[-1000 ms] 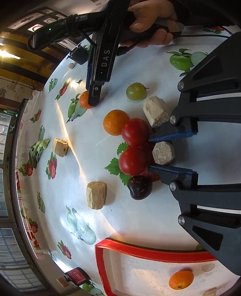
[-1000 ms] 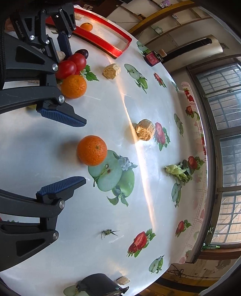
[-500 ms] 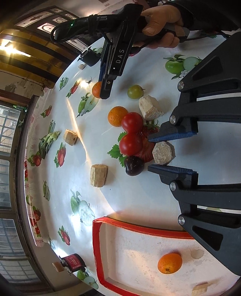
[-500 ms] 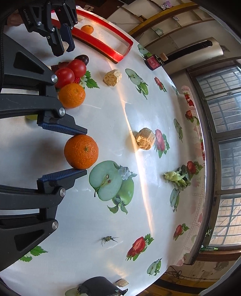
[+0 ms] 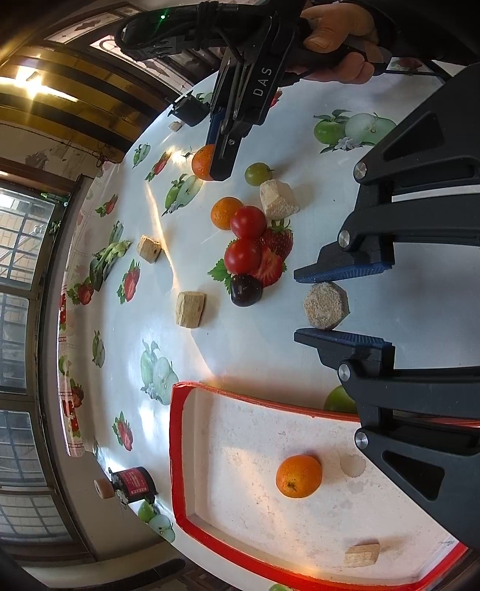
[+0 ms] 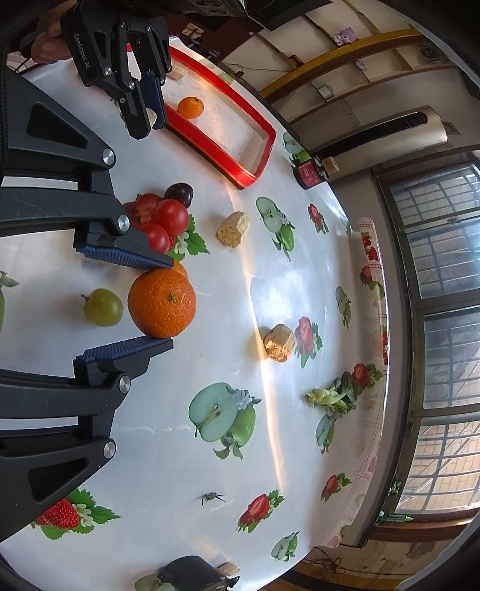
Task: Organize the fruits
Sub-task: 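Carry the block and orange into the red tray and release both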
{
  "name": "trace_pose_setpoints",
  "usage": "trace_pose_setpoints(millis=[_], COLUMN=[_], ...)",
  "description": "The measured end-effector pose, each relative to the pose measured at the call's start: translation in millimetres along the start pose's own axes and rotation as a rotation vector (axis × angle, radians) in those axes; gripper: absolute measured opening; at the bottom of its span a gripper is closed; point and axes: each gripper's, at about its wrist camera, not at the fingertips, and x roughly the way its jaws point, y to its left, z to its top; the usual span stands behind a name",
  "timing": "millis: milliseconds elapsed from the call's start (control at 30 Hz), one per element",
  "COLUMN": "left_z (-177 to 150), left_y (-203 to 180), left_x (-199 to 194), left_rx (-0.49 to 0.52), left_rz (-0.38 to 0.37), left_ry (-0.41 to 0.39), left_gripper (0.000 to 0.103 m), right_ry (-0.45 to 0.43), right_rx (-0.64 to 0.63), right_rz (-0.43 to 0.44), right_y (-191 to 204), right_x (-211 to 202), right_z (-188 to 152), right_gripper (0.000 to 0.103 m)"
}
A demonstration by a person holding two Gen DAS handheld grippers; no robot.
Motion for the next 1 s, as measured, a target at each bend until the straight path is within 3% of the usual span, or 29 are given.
trace_pose_setpoints(millis=[1000], left_z=[-22.3], left_y=[62.6], left_x=[-41.9], left_rx=[-0.099], left_rz=[0.067], left_ry=[-0.052], left_gripper=[0.022], right_ry=[0.023], right_rx=[-0.136], right_rz=[0.083], right_y=[87.9], right_x=[2.7], right_z=[0.1], right_gripper=[0.037])
